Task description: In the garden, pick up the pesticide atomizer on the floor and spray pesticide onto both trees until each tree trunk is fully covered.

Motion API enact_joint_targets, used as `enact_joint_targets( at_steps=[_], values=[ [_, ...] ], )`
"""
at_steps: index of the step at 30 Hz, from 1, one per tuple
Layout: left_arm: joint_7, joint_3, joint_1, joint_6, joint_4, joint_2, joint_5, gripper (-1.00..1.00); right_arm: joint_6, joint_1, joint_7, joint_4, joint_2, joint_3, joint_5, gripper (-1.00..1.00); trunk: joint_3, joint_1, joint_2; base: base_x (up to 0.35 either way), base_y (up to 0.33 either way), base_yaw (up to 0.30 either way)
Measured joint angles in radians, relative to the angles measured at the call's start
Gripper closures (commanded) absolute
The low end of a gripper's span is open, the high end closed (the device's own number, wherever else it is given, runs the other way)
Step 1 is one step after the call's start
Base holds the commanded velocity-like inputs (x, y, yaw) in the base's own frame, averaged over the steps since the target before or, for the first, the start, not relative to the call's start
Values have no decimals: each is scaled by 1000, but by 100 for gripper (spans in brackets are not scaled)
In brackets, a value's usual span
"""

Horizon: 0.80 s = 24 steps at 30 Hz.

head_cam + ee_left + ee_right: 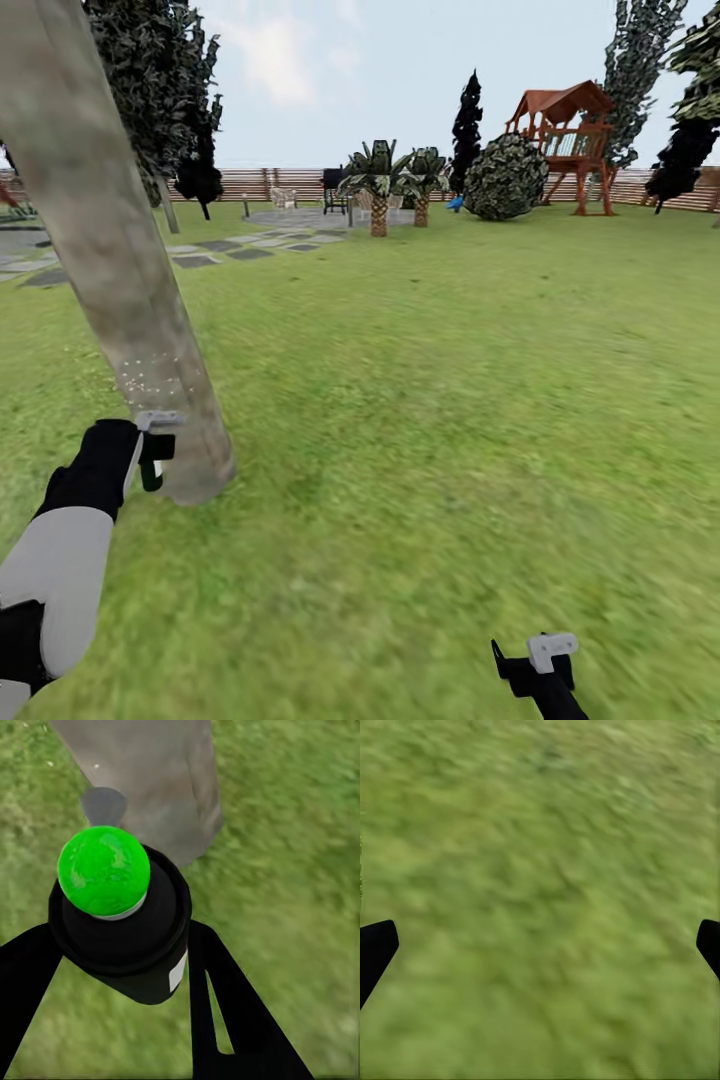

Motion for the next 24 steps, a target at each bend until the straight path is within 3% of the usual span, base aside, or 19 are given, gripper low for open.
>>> enact_joint_targets(
  at_steps=[7, 10, 14, 17, 24],
  values=[
    [-1, -2, -1, 0, -3, 15, -2, 100, 0, 0, 0, 0, 0, 0, 0, -100, 0, 0, 0, -4, -12, 276],
    [-1, -3, -4, 1, -3, 8, 1, 100, 0, 0, 0, 0, 0, 0, 0, -100, 0, 0, 0, 0, 0, 275],
    [19, -8, -11, 1, -3, -49, -2, 100, 0, 0, 0, 0, 0, 0, 0, -100, 0, 0, 0, 0, 0, 207],
    [57, -4, -8, -1, -4, -46, -1, 100, 0, 0, 0, 0, 0, 0, 0, -100, 0, 0, 0, 92, -70, 27],
    [66, -7, 5, 2, -40, -47, -5, 100, 0, 0, -1, 0, -1, 0, 0, -100, 0, -1, 0, 202, -191, 2]
  ],
)
